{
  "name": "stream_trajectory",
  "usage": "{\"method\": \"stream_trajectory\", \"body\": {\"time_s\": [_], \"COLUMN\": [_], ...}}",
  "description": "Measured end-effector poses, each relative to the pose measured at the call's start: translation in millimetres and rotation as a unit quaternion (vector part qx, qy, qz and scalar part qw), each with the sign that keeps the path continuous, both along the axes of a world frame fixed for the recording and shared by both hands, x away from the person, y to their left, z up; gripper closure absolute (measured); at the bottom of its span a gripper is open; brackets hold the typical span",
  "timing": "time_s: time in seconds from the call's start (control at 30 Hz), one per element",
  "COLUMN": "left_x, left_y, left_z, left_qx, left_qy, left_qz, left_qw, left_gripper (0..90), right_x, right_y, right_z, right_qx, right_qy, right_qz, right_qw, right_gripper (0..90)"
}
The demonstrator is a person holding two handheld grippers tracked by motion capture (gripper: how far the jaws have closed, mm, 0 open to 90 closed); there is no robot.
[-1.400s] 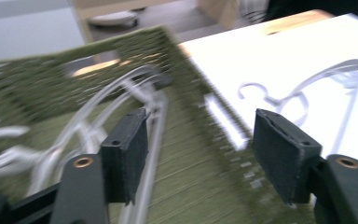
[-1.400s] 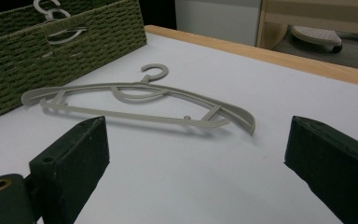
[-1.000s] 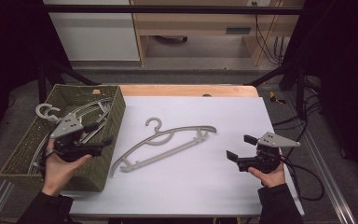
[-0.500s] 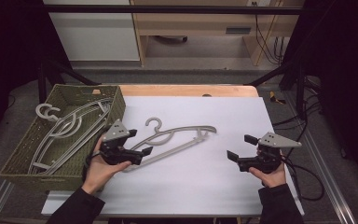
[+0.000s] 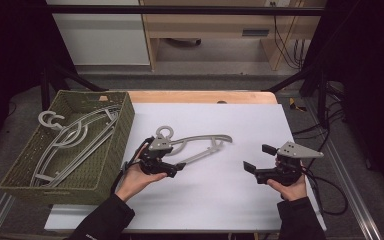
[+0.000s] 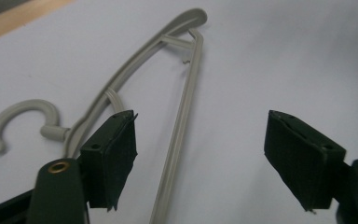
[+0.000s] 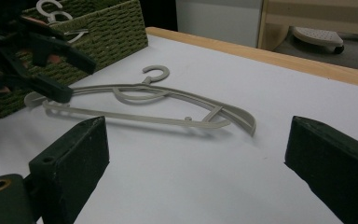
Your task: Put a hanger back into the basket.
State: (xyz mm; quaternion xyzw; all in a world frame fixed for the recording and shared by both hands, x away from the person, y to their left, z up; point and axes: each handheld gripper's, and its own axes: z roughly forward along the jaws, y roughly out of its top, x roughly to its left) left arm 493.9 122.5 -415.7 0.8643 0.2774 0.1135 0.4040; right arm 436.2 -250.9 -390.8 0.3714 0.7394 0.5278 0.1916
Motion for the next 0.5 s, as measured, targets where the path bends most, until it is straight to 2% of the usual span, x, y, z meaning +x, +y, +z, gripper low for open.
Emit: {"method": "stream_trajectory", "body": {"time_s": [0.2, 0.37, 0.5], "left_x": [16.1, 28.1, 35.5], "left_y": [-15.8, -26.9, -36.3], "left_z": [-23.6, -36.5, -42.8], "left_qx": [0.040, 0.064, 0.071], "left_qy": [0.019, 0.025, 0.031], "left_qz": [-0.005, -0.009, -0.015], "left_qw": [0.9990, 0.9976, 0.9969], "left_gripper": [37.0, 43.3, 50.4], "right_x": [0.0, -0.2, 0.0], "right_y": [1.1, 1.2, 2.1], "right_z": [-0.7, -0.5, -0.9], "right_qx": [-0.003, -0.001, 0.000], "right_qy": [0.002, 0.000, 0.002], "right_qz": [0.003, 0.006, 0.008], "right_qw": [1.0000, 1.0000, 1.0000], "right_gripper": [6.5, 6.6, 6.6]}}
